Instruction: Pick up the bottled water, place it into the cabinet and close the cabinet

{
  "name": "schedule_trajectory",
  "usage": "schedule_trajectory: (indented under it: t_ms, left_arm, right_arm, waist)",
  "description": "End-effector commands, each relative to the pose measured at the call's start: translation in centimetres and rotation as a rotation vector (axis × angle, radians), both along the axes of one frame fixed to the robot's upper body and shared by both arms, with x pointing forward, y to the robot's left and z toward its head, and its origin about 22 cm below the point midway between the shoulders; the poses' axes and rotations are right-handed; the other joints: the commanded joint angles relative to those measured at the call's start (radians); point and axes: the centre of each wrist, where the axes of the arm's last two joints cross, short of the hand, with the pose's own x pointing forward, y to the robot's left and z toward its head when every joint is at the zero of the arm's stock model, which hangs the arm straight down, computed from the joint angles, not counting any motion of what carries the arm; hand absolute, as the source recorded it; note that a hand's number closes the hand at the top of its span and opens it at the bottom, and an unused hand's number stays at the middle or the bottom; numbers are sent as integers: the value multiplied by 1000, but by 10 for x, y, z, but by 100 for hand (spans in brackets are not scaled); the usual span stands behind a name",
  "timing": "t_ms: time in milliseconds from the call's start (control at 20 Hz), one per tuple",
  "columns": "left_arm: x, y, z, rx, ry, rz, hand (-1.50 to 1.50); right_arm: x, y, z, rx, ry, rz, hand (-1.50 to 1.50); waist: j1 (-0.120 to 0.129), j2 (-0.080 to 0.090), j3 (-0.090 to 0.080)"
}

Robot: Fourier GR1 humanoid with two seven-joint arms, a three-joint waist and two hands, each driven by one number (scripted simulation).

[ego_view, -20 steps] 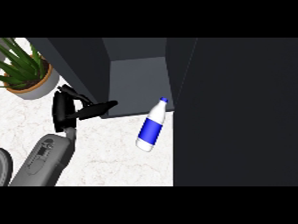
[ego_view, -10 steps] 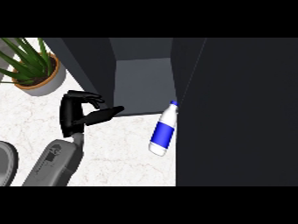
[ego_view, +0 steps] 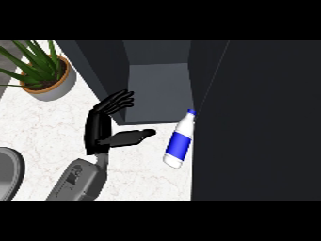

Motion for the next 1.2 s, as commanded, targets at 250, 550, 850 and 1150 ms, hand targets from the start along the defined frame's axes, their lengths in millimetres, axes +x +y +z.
schedule_trajectory:
  t_ms: [250,550,850,1150]
  left_arm:
    - [-50,-63,3,-166,-89,-231,-150]
    - [-90,-61,11,-177,-91,-372,150]
    - [-111,-11,2,-143,-75,-362,150]
    - [-119,50,15,-96,-55,-347,150]
  right_arm:
    - [-10,23,31,-23,-36,-40,-150]
    - [-22,24,29,-76,-2,29,150]
    - [-22,25,31,-100,31,137,150]
    - [-25,38,34,-181,73,264,150]
  waist:
    - [41,2,3]
    - [43,-3,4]
    - [46,-1,3]
    - [49,-3,1]
